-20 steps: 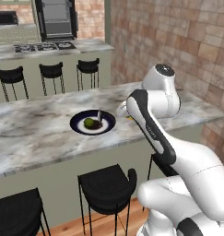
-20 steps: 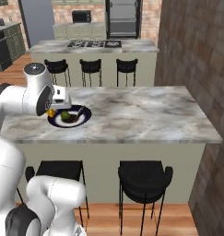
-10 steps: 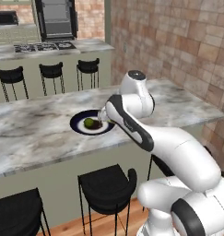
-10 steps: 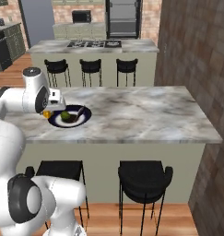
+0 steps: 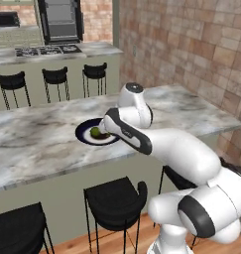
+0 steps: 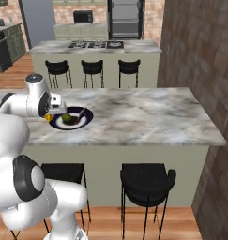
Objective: Take the cheese, fish, and lime from the fridge and place them on the plate on the dining counter to create an appetizer plate.
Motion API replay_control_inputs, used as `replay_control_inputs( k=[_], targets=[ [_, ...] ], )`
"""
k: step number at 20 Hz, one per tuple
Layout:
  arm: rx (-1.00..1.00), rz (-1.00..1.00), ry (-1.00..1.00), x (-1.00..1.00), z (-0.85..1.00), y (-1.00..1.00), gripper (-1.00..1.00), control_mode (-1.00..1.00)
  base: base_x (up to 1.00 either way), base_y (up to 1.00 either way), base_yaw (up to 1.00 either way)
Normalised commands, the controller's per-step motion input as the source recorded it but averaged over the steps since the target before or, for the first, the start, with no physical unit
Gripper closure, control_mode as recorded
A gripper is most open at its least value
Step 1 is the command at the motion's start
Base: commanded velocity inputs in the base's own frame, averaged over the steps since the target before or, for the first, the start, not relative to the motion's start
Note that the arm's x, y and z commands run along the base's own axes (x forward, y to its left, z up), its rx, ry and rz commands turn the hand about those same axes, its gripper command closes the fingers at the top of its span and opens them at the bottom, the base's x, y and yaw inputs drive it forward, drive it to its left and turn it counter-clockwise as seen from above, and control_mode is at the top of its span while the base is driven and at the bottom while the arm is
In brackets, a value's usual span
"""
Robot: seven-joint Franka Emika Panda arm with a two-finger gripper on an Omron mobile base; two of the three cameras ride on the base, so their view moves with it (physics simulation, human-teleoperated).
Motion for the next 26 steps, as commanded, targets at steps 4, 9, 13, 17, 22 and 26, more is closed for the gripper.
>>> replay_control_inputs(
  k=[4, 9, 13, 17, 22, 26],
  targets=[
    [0.00, 0.00, 0.00, 0.30, -0.24, 0.00, 1.00, -1.00, 0.00, 0.00, 0.00],
    [0.00, 0.00, 0.00, 0.27, -0.27, 0.00, 1.00, -1.00, 0.00, 0.00, 0.00],
    [0.00, 0.00, 0.00, 0.20, -0.24, 0.08, 1.00, -1.00, 0.00, 0.00, 0.00],
    [0.00, 0.03, 0.00, 0.15, -0.14, 0.17, 1.00, -1.00, 0.00, 0.00, 0.00],
    [0.00, 0.05, 0.00, 0.15, -0.13, 0.17, 1.00, -1.00, 0.00, 0.00, 0.00],
    [0.00, 0.06, 0.00, 0.24, -0.14, 0.15, 1.00, -1.00, 0.00, 0.00, 0.00]
  ],
)
